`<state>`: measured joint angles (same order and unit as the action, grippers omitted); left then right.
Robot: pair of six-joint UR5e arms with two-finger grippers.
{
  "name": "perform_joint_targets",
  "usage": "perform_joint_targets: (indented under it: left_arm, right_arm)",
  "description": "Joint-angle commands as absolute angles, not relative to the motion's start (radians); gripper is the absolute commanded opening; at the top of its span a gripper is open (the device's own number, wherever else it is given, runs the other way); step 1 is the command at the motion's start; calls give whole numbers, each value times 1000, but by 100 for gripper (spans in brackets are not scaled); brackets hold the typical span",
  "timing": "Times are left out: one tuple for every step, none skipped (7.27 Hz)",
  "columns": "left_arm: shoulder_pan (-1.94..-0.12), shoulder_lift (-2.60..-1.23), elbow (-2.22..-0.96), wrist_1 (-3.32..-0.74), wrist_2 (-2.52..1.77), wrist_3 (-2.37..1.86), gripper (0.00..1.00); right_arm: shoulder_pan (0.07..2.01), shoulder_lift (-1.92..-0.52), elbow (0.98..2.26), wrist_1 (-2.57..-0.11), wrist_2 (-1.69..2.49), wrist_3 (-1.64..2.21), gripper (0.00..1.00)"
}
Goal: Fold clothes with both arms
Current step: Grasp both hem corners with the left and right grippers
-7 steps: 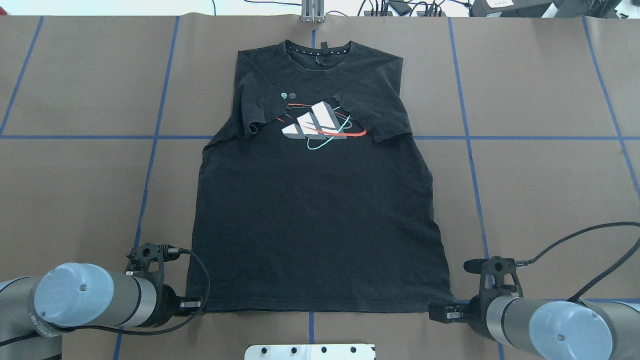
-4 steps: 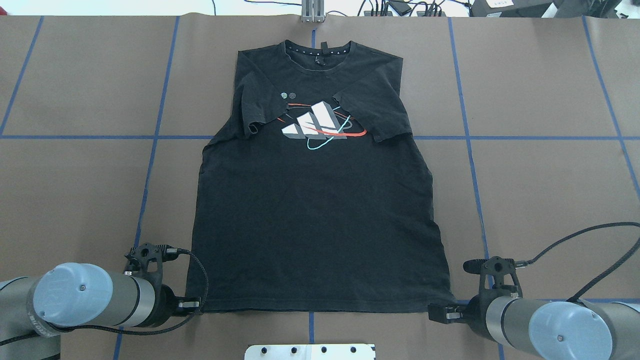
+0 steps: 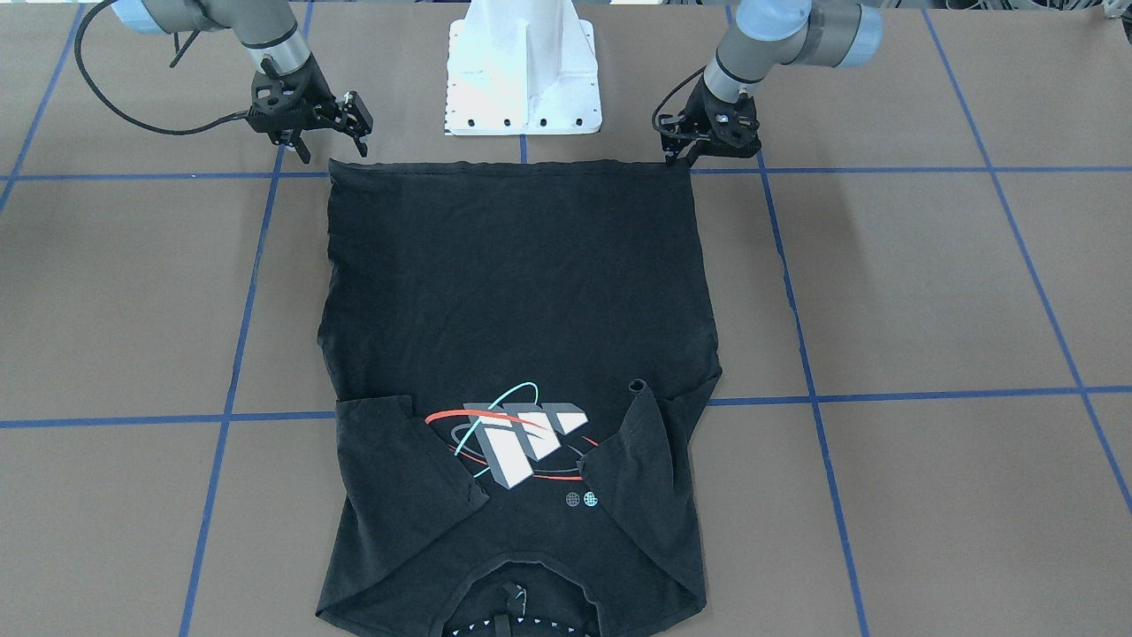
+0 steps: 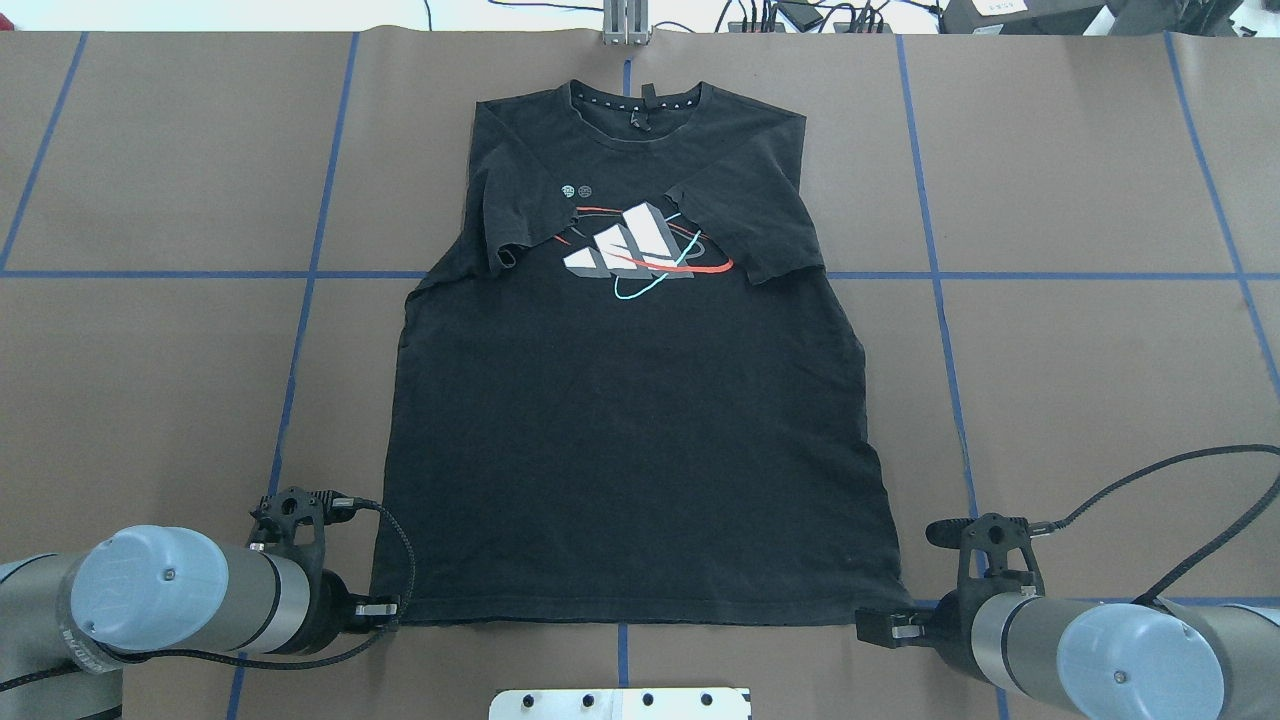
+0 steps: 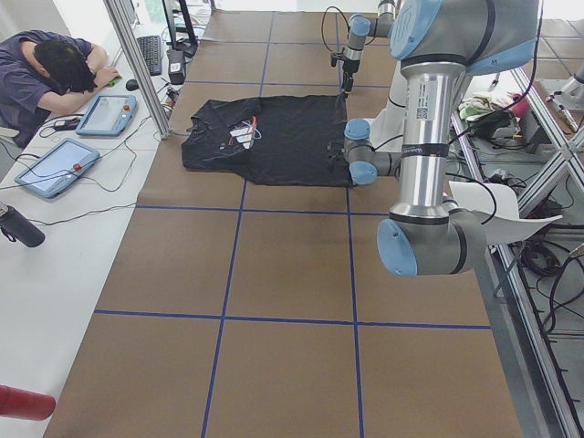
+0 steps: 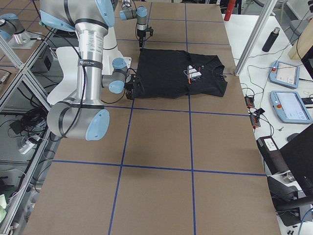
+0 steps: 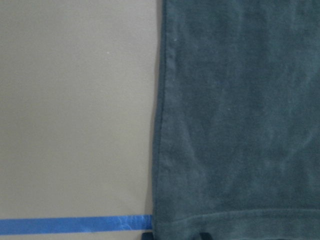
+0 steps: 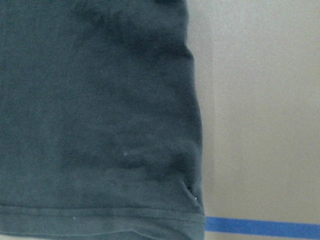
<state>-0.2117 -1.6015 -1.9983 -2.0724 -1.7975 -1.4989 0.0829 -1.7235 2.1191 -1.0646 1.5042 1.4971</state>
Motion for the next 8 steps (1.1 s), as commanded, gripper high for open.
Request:
perform_joint_targets:
  left_arm:
    - [-213,-1600,-2000,-2072,-1799,-1502,0]
    - [-213,-1601,-2002,-2072,-1798,-1503,0]
    - [-213,-1601,-2003,-2072,-1799,-1505,0]
    - [-212,-1601,-2003,-2072,-1799,-1506,0]
    - [-212,-1605,-2003,-2072,-1801,-1506,0]
    - [-212,-1606,-2003,-2072,-1801,-1506,0]
    - [-212,-1608,-2003,-2072,-1801,-1506,0]
    - [-212,-1609,-2003,-2072,-1801,-1506,0]
  right_arm:
    - [83,-1724,2118,-1065,1503,1497,100]
    - [83,-1726,2117,-1065,1503,1500,100]
    - [77,-1729,2109,-1066,1493,1503,100]
    - [60,-1755,2109,-1066,1452,1505,100]
    - [51,-1776,2111,-1066,1445,1509,100]
    - [42,-1776,2111,-1066,1433,1511,98]
    - [38,-1773,2111,-1066,1427,1517,88]
    - [26,-1767,2112,-1066,1425,1564,66]
